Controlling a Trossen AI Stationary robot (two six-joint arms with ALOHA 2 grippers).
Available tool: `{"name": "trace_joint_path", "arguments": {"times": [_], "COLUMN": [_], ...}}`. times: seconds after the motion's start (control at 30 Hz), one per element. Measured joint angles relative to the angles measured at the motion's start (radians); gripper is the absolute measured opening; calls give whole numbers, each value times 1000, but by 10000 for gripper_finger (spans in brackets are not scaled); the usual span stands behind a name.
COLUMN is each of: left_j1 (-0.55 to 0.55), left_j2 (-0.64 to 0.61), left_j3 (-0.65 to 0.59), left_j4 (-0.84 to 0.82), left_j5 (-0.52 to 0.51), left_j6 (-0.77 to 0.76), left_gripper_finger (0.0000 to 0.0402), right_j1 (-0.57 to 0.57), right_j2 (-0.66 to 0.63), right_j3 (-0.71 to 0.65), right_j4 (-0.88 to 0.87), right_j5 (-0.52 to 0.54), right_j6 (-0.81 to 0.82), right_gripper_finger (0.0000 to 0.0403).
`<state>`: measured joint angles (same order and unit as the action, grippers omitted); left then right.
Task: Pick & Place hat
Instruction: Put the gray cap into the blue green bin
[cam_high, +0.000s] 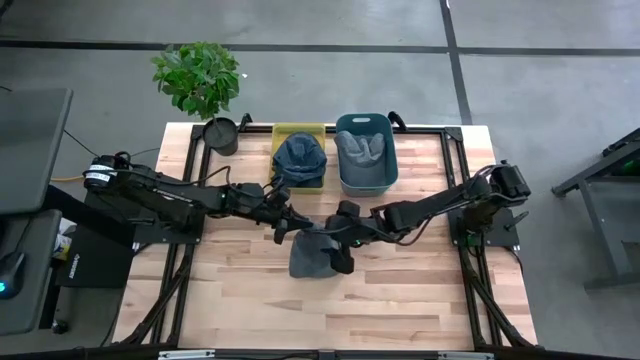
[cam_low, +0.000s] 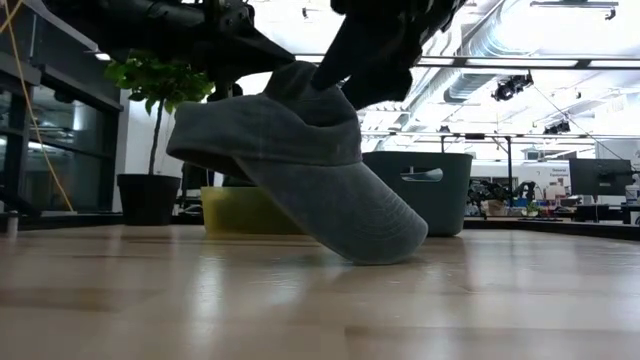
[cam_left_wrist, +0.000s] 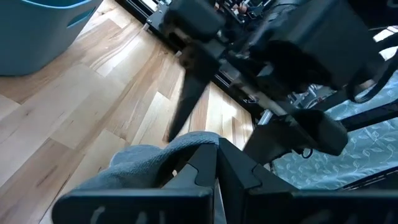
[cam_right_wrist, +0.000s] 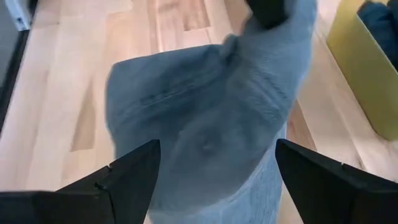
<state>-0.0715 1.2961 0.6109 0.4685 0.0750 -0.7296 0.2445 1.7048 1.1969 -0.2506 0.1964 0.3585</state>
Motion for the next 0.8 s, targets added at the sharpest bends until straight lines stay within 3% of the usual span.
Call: {"name": "trace_joint_path", "arguments": {"times": [0.27,0.47,0.8], "left_j1": [0,0,0], "left_j2": [0,0,0], "left_j3": [0,0,0], "left_j4": [5,8,7], "left_j5": [1,4,6], "left_j6": [0,0,-1], "left_gripper_finger": [0,0,0], "right_j1": [-15,-15,-16], "right_j2": [47,52,52], "right_j3": [0,0,0], "right_j4": [53,54,53], "right_j5": [-100,-102,-113], "right_j6": [12,60,73], "right_gripper_finger": [312,301,177]}}
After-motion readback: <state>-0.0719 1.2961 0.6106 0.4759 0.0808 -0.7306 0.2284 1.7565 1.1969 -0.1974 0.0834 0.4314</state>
